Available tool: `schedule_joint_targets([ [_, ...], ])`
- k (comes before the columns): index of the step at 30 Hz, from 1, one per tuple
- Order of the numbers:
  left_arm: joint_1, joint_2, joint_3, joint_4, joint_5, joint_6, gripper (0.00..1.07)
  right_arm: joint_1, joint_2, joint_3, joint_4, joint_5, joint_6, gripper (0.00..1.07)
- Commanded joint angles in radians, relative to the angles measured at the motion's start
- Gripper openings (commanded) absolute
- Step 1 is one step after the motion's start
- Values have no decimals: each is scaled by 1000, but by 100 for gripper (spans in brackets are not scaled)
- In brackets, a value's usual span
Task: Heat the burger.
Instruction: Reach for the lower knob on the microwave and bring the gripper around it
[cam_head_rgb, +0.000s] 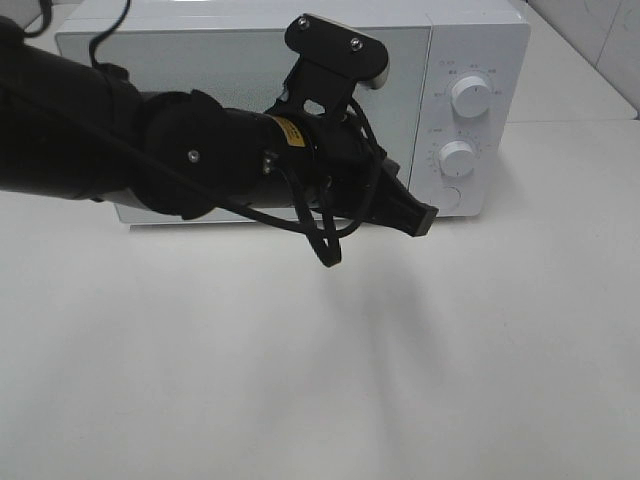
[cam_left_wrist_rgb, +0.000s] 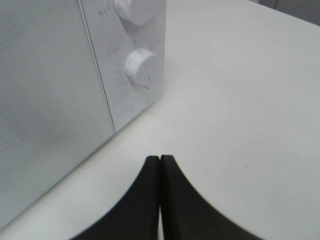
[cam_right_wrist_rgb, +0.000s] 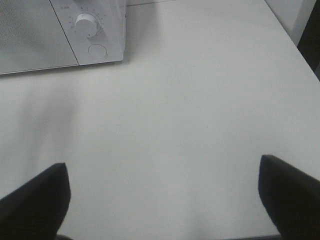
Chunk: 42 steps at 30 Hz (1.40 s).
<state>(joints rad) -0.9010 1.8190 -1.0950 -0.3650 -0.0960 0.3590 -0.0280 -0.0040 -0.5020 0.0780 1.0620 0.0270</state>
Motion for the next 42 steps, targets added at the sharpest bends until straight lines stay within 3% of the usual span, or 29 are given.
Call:
schedule_joint_targets([
  [1,-4,-43,-7,10,121,3,0,-6,-21,1,1,-9,0,98],
  [7,-2,-115,-7,10,331,-39,1,-6,-21,1,1,-9,0,98],
  [9,-2,-148,-7,10,417,-39,12,-6,-21,1,1,-9,0,98],
  [10,-2,-148,-7,10,417,-39,12,-6,-21,1,1,-9,0,98],
  [11,-2,-157,-7,10,442,-43,19,-6,-21,1,1,-9,0,98],
  [12,-2,-169,-7,10,476,-82,37,-6,-21,1,1,-9,0,98],
  [13,-2,-169,-7,10,476,-82,37,-6,-21,1,1,-9,0,98],
  [14,-2,-174,-7,11,484,-116,51,-6,-21,1,1,-9,0,98],
  [15,-2,-174,-7,11,484,-116,51,-6,-21,1,1,-9,0,98],
  [16,-2,-180,-7,42,501,-206,82,-6,-21,1,1,-9,0,98],
  [18,-2,-180,-7,120,536,-294,102,-6,-21,1,1,-9,0,98],
  [19,-2,-180,-7,120,536,-294,102,-6,-21,1,1,-9,0,98],
  [21,-2,-182,-7,185,581,-345,102,-6,-21,1,1,-9,0,98],
  [26,21,-206,-7,198,637,-359,102,-6,-21,1,1,-9,0,98],
  [35,159,-235,-8,193,893,-366,102,-6,-21,1,1,-9,0,98],
  [36,185,-240,-8,197,941,-402,102,-6,-21,1,1,-9,0,98],
  [42,251,-276,27,225,981,-441,102,-6,-21,1,1,-9,0,98],
])
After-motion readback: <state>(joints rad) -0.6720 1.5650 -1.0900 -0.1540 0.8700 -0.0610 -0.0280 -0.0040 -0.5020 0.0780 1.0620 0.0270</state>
